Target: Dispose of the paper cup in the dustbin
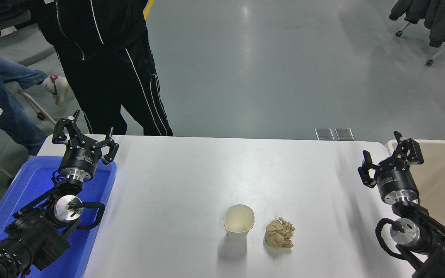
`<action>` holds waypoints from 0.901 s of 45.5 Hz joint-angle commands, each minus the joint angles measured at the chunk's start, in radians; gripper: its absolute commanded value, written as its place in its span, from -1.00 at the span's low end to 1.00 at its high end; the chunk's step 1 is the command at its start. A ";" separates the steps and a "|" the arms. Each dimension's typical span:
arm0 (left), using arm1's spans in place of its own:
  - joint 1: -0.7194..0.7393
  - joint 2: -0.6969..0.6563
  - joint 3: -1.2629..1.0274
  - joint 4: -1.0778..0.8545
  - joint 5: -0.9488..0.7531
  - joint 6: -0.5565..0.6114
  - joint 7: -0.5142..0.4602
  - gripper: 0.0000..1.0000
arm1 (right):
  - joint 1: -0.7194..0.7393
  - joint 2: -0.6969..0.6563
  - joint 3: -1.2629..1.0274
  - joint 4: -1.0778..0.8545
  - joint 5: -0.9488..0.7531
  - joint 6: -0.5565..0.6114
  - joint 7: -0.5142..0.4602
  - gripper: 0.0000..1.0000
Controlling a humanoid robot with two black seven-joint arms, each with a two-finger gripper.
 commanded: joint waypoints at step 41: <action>0.000 0.000 0.000 0.000 0.000 0.000 0.000 1.00 | 0.012 -0.018 -0.009 0.100 0.005 -0.020 -0.077 1.00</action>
